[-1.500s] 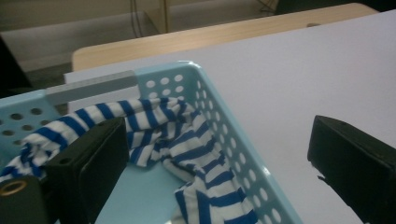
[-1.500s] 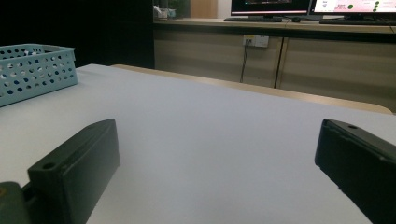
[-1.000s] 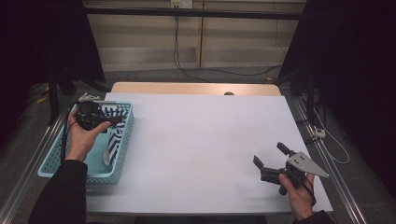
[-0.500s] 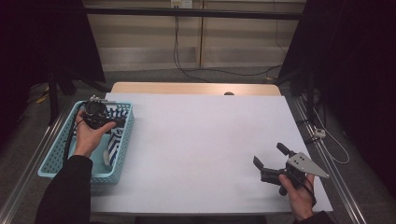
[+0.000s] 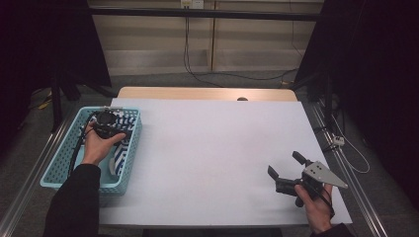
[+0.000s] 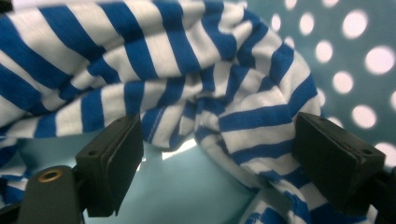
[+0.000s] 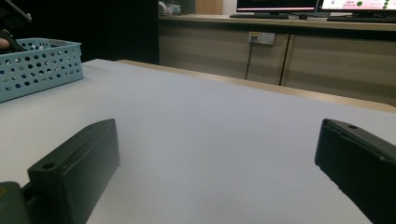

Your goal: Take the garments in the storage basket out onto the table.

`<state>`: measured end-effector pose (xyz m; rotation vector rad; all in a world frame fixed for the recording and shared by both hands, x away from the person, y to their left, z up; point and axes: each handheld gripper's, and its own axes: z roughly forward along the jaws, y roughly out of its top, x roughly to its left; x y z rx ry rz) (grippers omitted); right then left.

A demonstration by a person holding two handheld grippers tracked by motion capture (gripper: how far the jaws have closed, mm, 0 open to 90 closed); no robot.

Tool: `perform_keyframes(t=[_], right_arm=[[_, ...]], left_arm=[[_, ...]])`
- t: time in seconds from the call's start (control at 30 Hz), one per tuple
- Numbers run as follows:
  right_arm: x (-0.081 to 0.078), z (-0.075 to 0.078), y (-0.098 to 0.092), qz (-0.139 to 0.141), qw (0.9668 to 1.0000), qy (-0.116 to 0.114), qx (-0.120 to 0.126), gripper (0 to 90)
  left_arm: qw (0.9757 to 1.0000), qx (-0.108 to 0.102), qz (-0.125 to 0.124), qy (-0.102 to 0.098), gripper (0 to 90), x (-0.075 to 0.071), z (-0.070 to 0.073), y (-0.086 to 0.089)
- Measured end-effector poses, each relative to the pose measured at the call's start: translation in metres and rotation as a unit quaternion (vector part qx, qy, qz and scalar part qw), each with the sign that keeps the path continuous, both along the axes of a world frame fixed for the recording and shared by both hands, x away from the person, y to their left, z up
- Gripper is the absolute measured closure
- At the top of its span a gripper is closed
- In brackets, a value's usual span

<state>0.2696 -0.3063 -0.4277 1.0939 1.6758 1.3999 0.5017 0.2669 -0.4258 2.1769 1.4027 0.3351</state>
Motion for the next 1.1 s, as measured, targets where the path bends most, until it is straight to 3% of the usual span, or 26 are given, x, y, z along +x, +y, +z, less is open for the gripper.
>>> perform_keyframes(t=[0.07, 0.1, 0.13, 0.17, 0.23, 0.27, 0.3, 0.33, 0.5, 0.53, 0.57, 0.6, 0.63, 0.67, 0.73, 0.77, 0.8, 0.83, 0.9, 0.93, 0.97, 1.0, 1.03, 1.07, 1.1], right_arm=[[0.0, 0.0, 0.0, 0.0, 1.0, 0.001, 0.0, 0.0], [0.0, 0.0, 0.0, -0.001, 1.0, 0.001, -0.001, 0.0], [0.0, 0.0, 0.0, -0.001, 1.0, 0.001, -0.002, 0.0], [0.0, 0.0, 0.0, -0.001, 1.0, 0.001, -0.002, 0.0], [0.0, 0.0, 0.0, 0.001, 1.0, 0.002, -0.001, 0.0], [0.0, -0.001, 0.001, 0.001, 1.0, 0.003, -0.001, 0.0], [0.0, -0.001, 0.001, 0.001, 1.0, 0.004, -0.001, 0.0], [0.0, -0.001, 0.001, 0.001, 1.0, 0.004, -0.001, 0.0], [0.0, 0.0, 0.0, -0.001, 1.0, 0.004, -0.002, 0.0], [0.0, -0.001, 0.0, 0.0, 1.0, 0.003, -0.001, 0.0], [0.0, -0.001, 0.0, 0.0, 1.0, 0.003, -0.001, 0.0], [0.0, -0.001, 0.0, 0.0, 1.0, 0.004, 0.0, 0.0], [0.0, -0.001, -0.001, 0.0, 1.0, 0.004, 0.0, 0.0], [0.0, 0.0, -0.001, -0.001, 1.0, 0.004, 0.0, 0.0], [0.0, 0.0, -0.001, 0.0, 1.0, 0.004, 0.0, 0.0], [0.0, 0.0, -0.001, 0.0, 1.0, 0.004, 0.0, 0.0], [0.0, 0.0, -0.001, 0.0, 1.0, 0.004, 0.0, 0.0], [0.0, -0.001, -0.001, -0.001, 1.0, 0.004, 0.0, 0.0], [-0.001, -0.001, -0.001, -0.002, 1.0, 0.004, -0.001, 0.0], [-0.001, 0.0, -0.001, -0.002, 1.0, 0.004, -0.001, 0.0], [-0.001, 0.0, -0.001, -0.002, 1.0, 0.004, -0.001, 0.0], [-0.001, 0.0, -0.001, -0.002, 1.0, 0.004, -0.001, 0.0], [-0.001, 0.0, -0.001, -0.003, 1.0, 0.004, 0.0, 0.0], [-0.001, 0.0, -0.001, -0.003, 1.0, 0.004, 0.0, 0.0], [0.0, -0.001, -0.001, -0.002, 1.0, 0.004, 0.0, 0.0]], left_arm=[[0.9999, 0.0, -0.004, 0.013, 23.6, -0.001, -0.001, -0.001], [0.9993, -0.02, -0.004, 0.032, 29.2, -0.002, -0.004, -0.003], [0.9995, -0.004, -0.021, 0.023, 35.9, 0.0, -0.004, -0.001], [0.9992, -0.021, -0.012, 0.032, 40.3, -0.002, -0.005, -0.003], [0.9989, -0.013, -0.034, 0.03, 54.0, -0.002, -0.003, -0.003], [0.9987, -0.011, -0.038, 0.032, 54.8, -0.001, -0.003, -0.003], [0.9981, -0.022, -0.04, 0.041, 58.0, -0.001, -0.003, -0.003], [0.9979, -0.036, -0.028, 0.047, 63.3, -0.003, -0.003, -0.005], [0.9981, 0.001, -0.045, 0.043, 80.6, -0.004, -0.001, -0.003], [0.998, 0.004, -0.047, 0.044, 81.3, -0.003, 0.0, -0.002], [0.9981, -0.011, -0.031, 0.053, 81.7, -0.005, 0.0, -0.004], [0.9983, 0.015, -0.036, 0.044, 82.1, -0.004, 0.002, -0.002], [0.9984, 0.0, -0.023, 0.051, 82.3, -0.005, 0.0, -0.003], [0.9977, -0.002, -0.032, 0.06, 82.3, -0.005, 0.001, -0.001], [0.9979, 0.03, -0.035, 0.046, 82.3, -0.004, 0.003, 0.002], [0.998, 0.032, -0.031, 0.046, 82.4, -0.005, 0.003, 0.003], [0.9983, 0.019, -0.023, 0.05, 82.3, -0.006, 0.002, 0.003], [0.9984, 0.025, -0.025, 0.043, 82.2, -0.005, 0.002, 0.005], [0.9986, 0.013, -0.019, 0.049, 80.6, -0.004, 0.002, 0.005], [0.9986, 0.002, -0.008, 0.051, 77.8, -0.005, 0.002, 0.004], [0.9988, 0.02, -0.012, 0.042, 73.4, -0.004, 0.004, 0.006], [0.9993, 0.011, -0.004, 0.036, 65.7, -0.004, 0.003, 0.005], [0.9995, 0.011, -0.01, 0.028, 59.7, -0.004, 0.005, 0.006], [0.9994, 0.007, -0.023, 0.025, 59.3, -0.004, 0.007, 0.007], [0.9997, 0.002, -0.016, 0.018, 56.9, -0.005, 0.008, 0.005]])
